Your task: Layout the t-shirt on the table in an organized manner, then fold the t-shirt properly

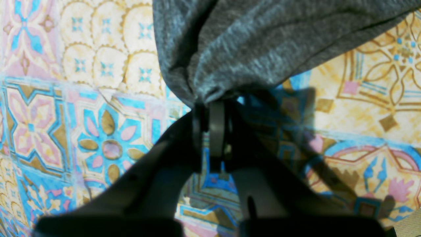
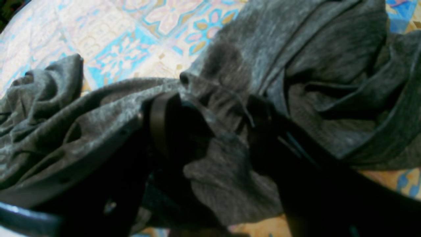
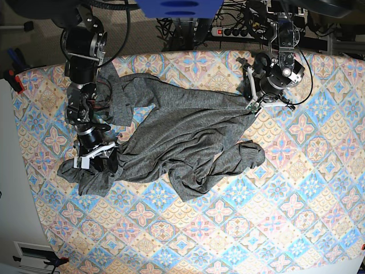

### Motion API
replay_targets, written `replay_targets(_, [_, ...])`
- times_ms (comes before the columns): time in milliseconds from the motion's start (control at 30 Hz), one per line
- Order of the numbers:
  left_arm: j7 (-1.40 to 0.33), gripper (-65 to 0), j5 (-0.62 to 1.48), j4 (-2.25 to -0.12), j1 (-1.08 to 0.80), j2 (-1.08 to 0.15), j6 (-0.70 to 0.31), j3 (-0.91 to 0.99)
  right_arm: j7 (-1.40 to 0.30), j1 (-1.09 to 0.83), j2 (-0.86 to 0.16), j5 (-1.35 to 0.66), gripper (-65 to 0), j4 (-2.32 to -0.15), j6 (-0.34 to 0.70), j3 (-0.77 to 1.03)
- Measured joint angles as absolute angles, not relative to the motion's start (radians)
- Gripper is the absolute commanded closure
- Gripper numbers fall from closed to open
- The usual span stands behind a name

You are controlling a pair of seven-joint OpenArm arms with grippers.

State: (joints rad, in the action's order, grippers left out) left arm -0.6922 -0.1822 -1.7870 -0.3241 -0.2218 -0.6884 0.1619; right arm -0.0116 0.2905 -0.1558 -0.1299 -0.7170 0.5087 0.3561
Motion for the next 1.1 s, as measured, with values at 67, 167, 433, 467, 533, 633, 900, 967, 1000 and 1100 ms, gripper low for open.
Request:
replay_targets(67, [-0.692,0.0,-0.182,-1.787,-0.324,-0.222,-0.688,0.162,-0.009,0.291,-0.155,-0.130,-25.0,-0.712,0.508,0.356])
replay_targets(167, [-0.693,0.0,-0.182,-1.787,-0.324,-0.222,-0.688,0.162,-0.015,0.291,-0.158,-0.130,-7.6,-0.711,0.501,0.358])
replay_targets(433, [-0.693,0.0,-0.181,-1.787,-0.324,-0.222,-0.688,0.162,-0.051,0.303,-0.180,-0.122,0.0,-0.715,0.508,0.358])
replay_targets(467, [-0.693,0.0,-0.181,-1.787,-0.324,-0.222,-0.688,0.162,-0.061,0.300,-0.180,-0.120,0.0,-0.732,0.507,0.358])
replay_targets(533, [-0.692,0.0,-0.180,-1.787,-0.324,-0.222,-0.688,0.162,-0.086,0.290,-0.179,-0.100,0.0,-0.788,0.500,0.356])
replay_targets(633, [-0.693,0.0,-0.180,-1.787,-0.324,-0.221,-0.688,0.162,-0.101,0.284,-0.180,-0.099,0.0,-0.915,0.498,0.356])
replay_targets(900, [-0.693,0.0,-0.180,-1.787,-0.324,-0.221,-0.689,0.162,-0.247,0.263,-0.178,-0.099,0.0,-1.109,0.504,0.429])
replay_targets(967, [-0.693,0.0,-0.183,-1.787,-0.324,-0.221,-0.688,0.162,-0.251,0.255,-0.180,-0.095,0.0,-1.138,0.498,0.449])
replay_targets(1000, [-0.693,0.0,-0.183,-1.787,-0.324,-0.221,-0.688,0.162,-0.250,0.257,-0.180,-0.096,0.0,-1.159,0.501,0.461])
replay_targets(1100, [-0.692,0.0,-0.179,-1.787,-0.324,-0.222,-0.690,0.165,-0.222,0.246,-0.172,-0.108,0.0,-1.222,0.513,0.516])
